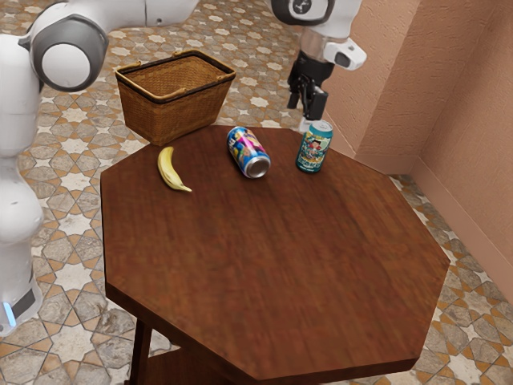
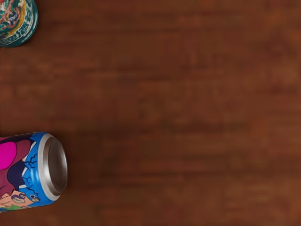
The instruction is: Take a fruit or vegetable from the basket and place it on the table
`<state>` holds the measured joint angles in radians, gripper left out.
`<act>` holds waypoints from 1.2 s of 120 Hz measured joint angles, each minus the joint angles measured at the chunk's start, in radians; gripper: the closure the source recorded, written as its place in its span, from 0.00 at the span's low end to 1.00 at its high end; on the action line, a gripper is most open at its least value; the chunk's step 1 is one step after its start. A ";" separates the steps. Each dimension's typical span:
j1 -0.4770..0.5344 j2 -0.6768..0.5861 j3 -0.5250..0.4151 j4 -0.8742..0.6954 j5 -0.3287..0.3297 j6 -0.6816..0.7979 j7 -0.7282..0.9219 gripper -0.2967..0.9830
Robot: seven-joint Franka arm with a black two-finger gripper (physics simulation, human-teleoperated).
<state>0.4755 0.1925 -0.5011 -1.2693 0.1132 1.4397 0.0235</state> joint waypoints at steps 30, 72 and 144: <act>0.003 0.007 0.003 0.000 -0.008 0.041 0.008 0.23; -0.006 -0.346 0.212 -0.399 -0.025 0.104 0.263 0.23; 0.010 -0.437 0.498 -0.573 -0.014 0.304 0.944 0.23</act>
<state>0.4854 -0.2448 -0.0030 -1.8419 0.0995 1.7438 0.9678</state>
